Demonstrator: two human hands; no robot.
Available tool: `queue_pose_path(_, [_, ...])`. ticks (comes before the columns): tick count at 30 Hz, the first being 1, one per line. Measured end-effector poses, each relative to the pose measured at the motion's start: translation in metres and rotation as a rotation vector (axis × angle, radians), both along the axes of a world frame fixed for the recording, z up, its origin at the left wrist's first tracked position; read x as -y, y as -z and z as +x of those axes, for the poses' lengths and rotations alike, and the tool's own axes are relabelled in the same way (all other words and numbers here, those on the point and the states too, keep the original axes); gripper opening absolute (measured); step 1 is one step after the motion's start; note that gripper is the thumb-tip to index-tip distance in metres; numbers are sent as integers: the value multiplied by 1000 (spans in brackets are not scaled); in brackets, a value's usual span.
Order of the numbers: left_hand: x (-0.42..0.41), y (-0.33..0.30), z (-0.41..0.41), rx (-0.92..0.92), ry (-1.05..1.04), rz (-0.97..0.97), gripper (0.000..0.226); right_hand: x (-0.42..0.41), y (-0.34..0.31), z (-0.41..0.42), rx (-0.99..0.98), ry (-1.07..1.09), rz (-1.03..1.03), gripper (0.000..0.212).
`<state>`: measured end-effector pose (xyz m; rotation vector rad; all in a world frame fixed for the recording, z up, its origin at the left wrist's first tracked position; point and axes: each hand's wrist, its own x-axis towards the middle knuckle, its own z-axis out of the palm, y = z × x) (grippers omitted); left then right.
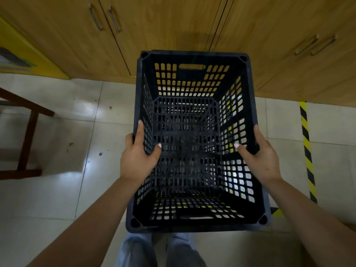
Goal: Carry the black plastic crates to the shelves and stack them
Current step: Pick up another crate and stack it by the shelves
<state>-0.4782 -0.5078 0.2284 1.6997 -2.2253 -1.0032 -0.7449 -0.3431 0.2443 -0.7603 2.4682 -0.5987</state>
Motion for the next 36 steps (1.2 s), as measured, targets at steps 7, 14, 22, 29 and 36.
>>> queue_pose_path(7, [-14, 5, 0, 39, 37, -5, 89, -3, -1, -4, -14, -53, 86, 86])
queue_pose_path(14, [-7, 4, 3, 27, -2, -14, 84, -3, -1, 6, 12, -51, 87, 89])
queue_pose_path(22, [-6, 3, 4, 46, 8, -19, 84, 0, -3, 11, 34, -52, 111, 92])
queue_pose_path(29, [-5, 5, 6, 43, 3, -23, 80, -1, 0, 12, 29, -57, 98, 95])
queue_pose_path(36, [2, 6, 8, 72, -38, -55, 76, 5, 13, 21, -50, -60, 97, 99])
